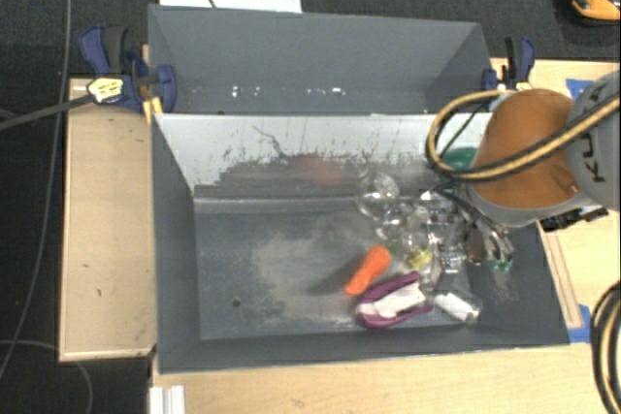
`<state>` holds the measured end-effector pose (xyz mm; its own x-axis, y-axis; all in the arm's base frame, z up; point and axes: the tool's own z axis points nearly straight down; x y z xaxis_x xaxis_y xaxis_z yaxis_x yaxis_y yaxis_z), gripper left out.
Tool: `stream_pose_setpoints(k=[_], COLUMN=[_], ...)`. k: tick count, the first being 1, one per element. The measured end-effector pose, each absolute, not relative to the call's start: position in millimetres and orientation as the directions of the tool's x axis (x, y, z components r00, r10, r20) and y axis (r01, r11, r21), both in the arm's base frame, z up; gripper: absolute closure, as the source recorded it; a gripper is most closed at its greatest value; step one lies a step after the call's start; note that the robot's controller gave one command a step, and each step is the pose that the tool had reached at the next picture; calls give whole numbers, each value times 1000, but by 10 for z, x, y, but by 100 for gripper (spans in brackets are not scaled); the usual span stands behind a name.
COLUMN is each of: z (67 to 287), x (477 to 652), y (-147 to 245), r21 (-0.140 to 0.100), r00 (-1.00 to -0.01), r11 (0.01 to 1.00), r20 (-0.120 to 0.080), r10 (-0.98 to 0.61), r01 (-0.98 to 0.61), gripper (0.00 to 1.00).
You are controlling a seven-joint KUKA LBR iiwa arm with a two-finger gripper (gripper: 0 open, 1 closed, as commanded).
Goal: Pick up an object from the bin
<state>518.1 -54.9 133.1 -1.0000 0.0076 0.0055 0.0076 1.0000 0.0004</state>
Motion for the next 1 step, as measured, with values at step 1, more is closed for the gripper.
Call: stream_pose_setpoints(k=[1], z=[1372], x=[5201], y=[-547], r21=[0], r00=[-1000], r11=[1000], r20=[-2], r10=[4], r01=[4], gripper=[0])
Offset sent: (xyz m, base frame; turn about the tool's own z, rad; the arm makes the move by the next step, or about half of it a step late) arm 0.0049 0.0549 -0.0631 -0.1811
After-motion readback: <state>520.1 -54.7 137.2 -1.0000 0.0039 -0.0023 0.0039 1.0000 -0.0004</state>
